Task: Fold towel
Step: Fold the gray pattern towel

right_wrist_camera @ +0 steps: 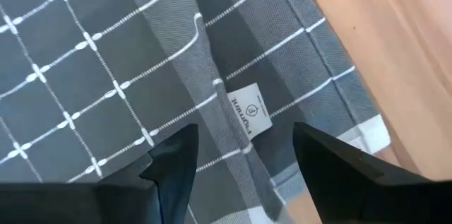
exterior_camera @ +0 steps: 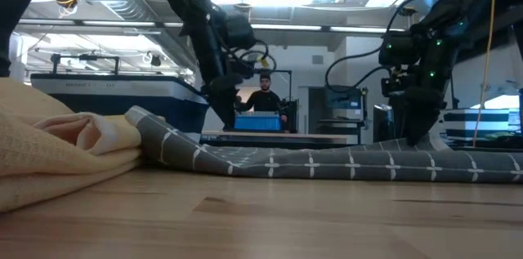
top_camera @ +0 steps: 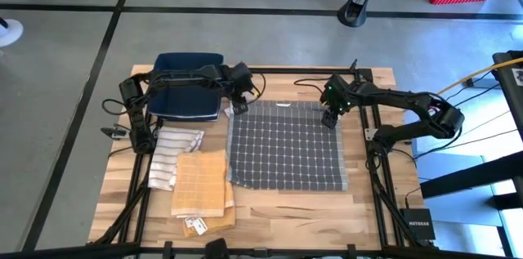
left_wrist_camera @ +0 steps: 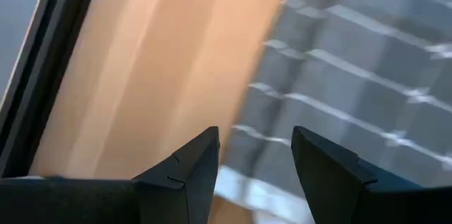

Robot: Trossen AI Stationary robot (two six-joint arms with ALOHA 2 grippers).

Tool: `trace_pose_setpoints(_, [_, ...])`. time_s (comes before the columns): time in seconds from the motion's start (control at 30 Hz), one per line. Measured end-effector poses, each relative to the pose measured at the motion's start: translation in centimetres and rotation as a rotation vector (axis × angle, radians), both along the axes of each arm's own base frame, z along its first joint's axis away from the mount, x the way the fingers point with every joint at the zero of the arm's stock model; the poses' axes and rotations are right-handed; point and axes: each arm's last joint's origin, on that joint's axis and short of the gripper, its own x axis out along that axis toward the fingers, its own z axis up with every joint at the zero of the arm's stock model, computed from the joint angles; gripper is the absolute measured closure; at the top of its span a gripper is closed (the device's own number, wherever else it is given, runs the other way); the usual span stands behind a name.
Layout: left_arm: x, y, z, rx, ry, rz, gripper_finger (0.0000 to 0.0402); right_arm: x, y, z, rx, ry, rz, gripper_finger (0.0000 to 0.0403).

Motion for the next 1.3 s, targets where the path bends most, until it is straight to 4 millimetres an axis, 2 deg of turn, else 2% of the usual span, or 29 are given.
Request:
trace_pose_setpoints(0.17, [-0.6, 1.9, -2.3, -0.029, 0.07, 0.003, 0.0231, 0.2, -0.1, -0.1, -0.005, -0.005, 0.0, 0.0169])
trace_pose_setpoints(0.3, [-0.7, 1.7, -3.3, -0.036, 0.136, -0.076, 0.0231, 0.2, -0.2, -0.1, -0.008, -0.01, -0.002, 0.0169])
trace_pose_setpoints(0.4, [-1.0, 1.2, -3.5, -0.066, 0.197, -0.147, 0.0231, 0.2, -0.2, -0.1, -0.008, -0.01, -0.002, 0.0169])
trace_pose_setpoints(0.63, [-1.4, 1.1, -3.6, -0.142, 0.19, -0.196, 0.0231, 0.2, -0.2, -0.1, -0.021, 0.0, -0.008, 0.0169])
trace_pose_setpoints(0.9, [-1.4, 1.1, -3.6, -0.112, 0.214, -0.224, 0.0232, 0.2, -0.2, -0.1, -0.021, 0.001, -0.008, 0.0169])
trace_pose_setpoints(1.13, [-1.2, 1.0, -4.5, -0.154, 0.219, -0.231, 0.0268, 0.2, -0.2, -0.1, -0.02, 0.001, -0.009, 0.0169])
trace_pose_setpoints(1.3, [-1.2, 0.7, -4.4, -0.156, 0.222, -0.245, 0.0299, 0.2, -0.2, -0.1, -0.02, 0.002, -0.009, 0.0169])
